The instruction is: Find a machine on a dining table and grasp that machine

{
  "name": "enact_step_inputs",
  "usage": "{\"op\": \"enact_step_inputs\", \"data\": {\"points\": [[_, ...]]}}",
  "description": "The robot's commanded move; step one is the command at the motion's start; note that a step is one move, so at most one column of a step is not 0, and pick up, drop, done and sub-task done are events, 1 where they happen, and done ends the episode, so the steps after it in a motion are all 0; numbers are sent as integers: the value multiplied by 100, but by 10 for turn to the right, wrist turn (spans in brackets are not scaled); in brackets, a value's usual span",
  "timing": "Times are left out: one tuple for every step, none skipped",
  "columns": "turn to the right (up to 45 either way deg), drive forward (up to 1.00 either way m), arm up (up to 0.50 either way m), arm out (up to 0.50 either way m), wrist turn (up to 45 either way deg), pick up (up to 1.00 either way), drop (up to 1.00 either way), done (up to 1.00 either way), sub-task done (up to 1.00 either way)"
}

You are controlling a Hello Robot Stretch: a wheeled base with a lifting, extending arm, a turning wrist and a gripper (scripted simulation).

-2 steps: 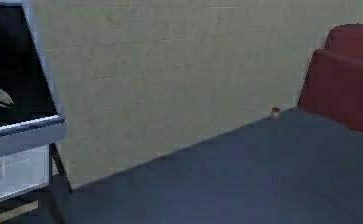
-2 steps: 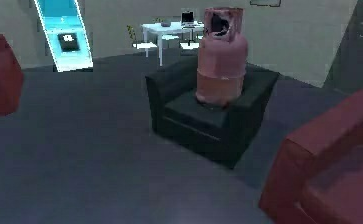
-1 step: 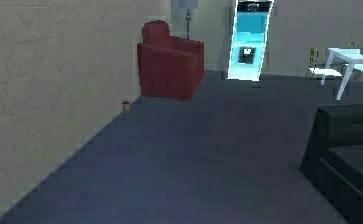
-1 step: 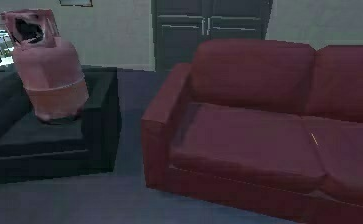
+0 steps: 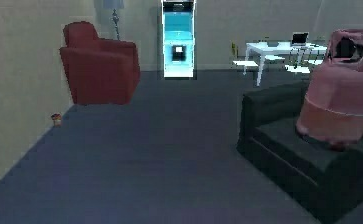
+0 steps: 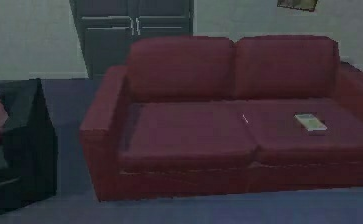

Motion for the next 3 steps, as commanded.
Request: {"op": "enact_step_inputs", "data": {"points": [[0,100,0,0,0,0,0,0,0],[0,100,0,0,0,0,0,0,0],[180,0,0,0,0,0,0,0,0]]}}
